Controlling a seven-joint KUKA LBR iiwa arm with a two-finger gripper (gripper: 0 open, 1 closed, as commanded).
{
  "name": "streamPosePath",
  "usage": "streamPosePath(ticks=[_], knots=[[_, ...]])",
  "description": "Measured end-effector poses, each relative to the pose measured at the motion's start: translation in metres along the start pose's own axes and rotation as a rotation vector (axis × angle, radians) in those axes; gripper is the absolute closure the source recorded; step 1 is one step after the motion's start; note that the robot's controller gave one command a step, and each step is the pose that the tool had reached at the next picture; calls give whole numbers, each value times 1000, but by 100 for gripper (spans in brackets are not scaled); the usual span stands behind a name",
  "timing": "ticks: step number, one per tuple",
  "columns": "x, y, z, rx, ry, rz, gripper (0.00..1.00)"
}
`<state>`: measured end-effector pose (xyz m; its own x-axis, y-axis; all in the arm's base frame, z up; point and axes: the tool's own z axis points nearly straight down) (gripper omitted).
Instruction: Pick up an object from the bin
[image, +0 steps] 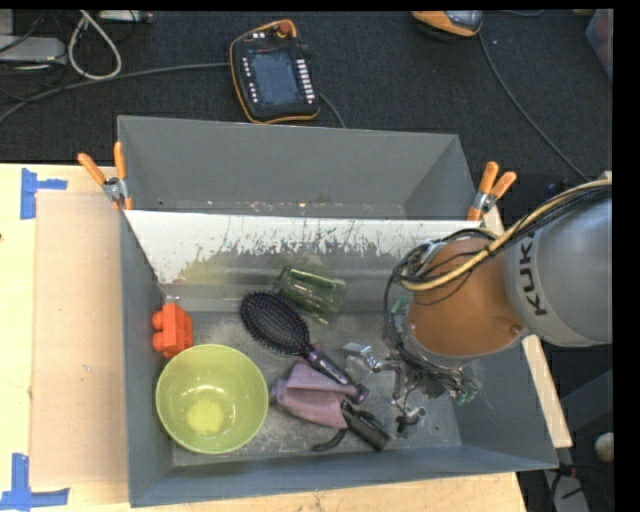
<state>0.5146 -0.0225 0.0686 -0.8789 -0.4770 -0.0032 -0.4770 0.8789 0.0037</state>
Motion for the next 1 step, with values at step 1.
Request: streamPosePath(ticks=[1], knots=[[-93, 14, -2, 10, -12, -132, 100]])
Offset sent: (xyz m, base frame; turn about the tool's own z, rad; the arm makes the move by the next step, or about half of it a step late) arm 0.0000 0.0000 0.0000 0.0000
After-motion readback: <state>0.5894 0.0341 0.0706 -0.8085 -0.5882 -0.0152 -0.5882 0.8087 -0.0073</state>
